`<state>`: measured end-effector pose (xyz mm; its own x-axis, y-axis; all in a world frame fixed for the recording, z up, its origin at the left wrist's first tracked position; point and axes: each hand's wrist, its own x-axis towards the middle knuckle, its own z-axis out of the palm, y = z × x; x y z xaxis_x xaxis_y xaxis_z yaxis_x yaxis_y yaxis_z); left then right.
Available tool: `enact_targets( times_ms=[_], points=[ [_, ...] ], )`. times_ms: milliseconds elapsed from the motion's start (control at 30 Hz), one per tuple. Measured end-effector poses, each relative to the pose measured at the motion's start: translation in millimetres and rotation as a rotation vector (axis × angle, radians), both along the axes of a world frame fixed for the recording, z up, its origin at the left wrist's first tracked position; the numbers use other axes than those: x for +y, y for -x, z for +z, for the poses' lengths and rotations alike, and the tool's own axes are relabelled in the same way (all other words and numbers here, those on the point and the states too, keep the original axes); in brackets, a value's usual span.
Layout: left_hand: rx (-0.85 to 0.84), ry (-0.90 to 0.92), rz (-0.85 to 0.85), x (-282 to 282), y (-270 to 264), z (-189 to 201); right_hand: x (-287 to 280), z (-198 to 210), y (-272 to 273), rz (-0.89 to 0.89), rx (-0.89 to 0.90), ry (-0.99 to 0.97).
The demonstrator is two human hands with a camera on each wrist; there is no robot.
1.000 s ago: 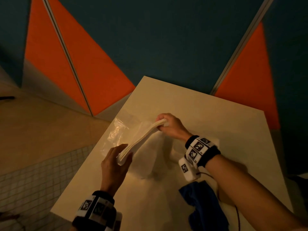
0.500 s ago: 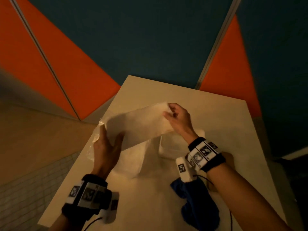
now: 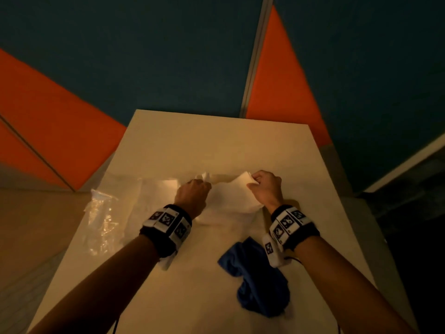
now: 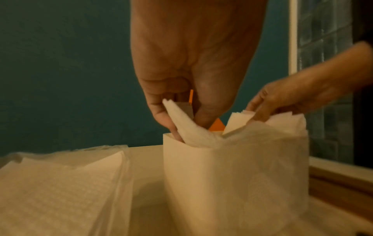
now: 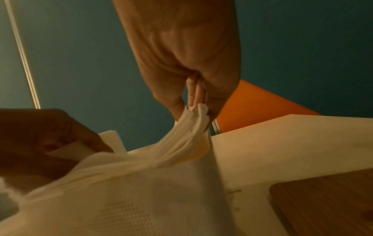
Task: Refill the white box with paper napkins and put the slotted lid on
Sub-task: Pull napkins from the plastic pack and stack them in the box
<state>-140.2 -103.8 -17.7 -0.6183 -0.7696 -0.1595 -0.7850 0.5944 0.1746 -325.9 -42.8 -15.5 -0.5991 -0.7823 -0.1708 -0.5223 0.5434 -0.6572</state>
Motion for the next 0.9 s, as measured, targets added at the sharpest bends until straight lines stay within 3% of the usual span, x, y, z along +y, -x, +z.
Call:
enact_targets(
  times_ms=[200,367,533,900],
  points=[
    [-0.275,0.13,-0.116,-0.7,11.7,-8.1,-5.3,-5.6,-10.4,0.076,0.141,-0.083],
    [-0.522,0.214,-0.218,-8.6,25.0,-15.4,-5.8,-9.3,-16.6,0.355,0.395,-0.227],
    [-0.61,0.188,-0.21,-17.0,32.1,-20.4,-7.4,-7.6,-22.8,0.465,0.56,-0.337],
    [-0.589,0.154,-0.313,-16.8,26.1,-25.9,-3.9,-7.0,-26.3,0.441,0.509,-0.402]
  ],
)
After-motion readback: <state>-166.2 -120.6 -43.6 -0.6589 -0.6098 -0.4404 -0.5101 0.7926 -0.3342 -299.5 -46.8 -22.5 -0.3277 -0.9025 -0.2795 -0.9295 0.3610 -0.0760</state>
